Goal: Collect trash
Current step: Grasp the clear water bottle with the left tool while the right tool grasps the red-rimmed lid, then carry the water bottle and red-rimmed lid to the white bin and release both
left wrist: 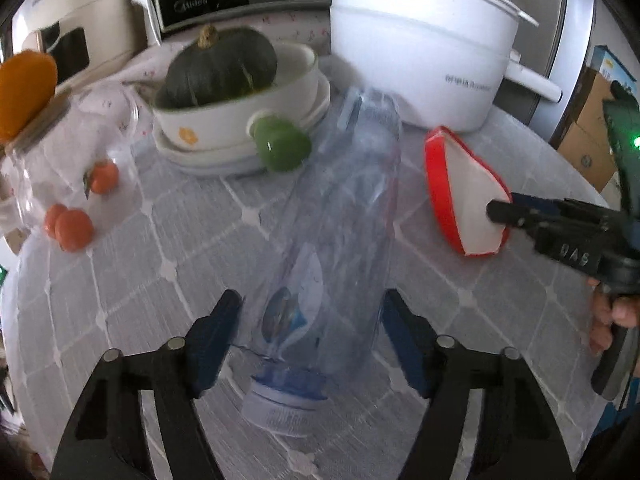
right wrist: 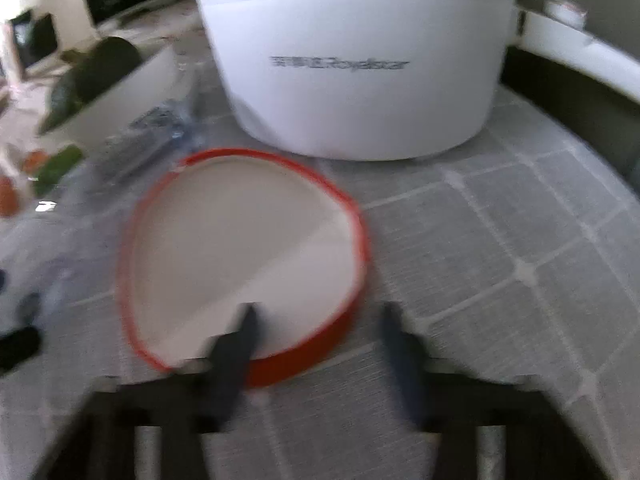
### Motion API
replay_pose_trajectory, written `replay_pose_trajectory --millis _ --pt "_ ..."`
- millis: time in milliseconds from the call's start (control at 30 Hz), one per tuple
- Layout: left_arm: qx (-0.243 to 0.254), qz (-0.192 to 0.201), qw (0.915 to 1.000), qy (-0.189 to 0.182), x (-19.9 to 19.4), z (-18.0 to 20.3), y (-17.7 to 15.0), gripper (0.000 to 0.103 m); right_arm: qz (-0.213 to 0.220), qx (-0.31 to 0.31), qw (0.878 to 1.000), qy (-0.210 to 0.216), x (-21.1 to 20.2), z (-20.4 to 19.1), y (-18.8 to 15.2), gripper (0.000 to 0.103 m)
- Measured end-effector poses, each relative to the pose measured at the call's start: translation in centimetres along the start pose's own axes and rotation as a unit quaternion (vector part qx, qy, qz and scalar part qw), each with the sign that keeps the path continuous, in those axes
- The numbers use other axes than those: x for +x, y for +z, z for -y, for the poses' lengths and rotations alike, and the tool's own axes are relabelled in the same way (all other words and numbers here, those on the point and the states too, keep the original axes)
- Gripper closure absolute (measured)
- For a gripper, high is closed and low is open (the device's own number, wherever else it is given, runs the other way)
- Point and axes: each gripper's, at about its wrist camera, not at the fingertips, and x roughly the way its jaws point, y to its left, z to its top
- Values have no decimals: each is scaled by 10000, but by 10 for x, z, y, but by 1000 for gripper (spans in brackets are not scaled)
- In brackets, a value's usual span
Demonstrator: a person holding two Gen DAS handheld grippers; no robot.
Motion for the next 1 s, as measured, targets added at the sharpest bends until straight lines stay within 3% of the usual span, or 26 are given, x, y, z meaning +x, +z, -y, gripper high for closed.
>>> replay_pose_trajectory --millis 100,233,600,1000 --pt "-162 -7 9999 -40 -8 6 -7 30 -197 53 9998 52 -9 5 -2 99" --pt "-196 9 9998 -11 -27 22 -16 31 -401 5 9992 10 -28 16 -10 101" --pt "-711 131 9972 -171 -107 64 -52 33 -295 -349 9984 -336 -122 50 -41 101" --pt "-832 520 9944 -381 -174 114 -92 34 -138 -524 9952 -813 -215 91 -99 101"
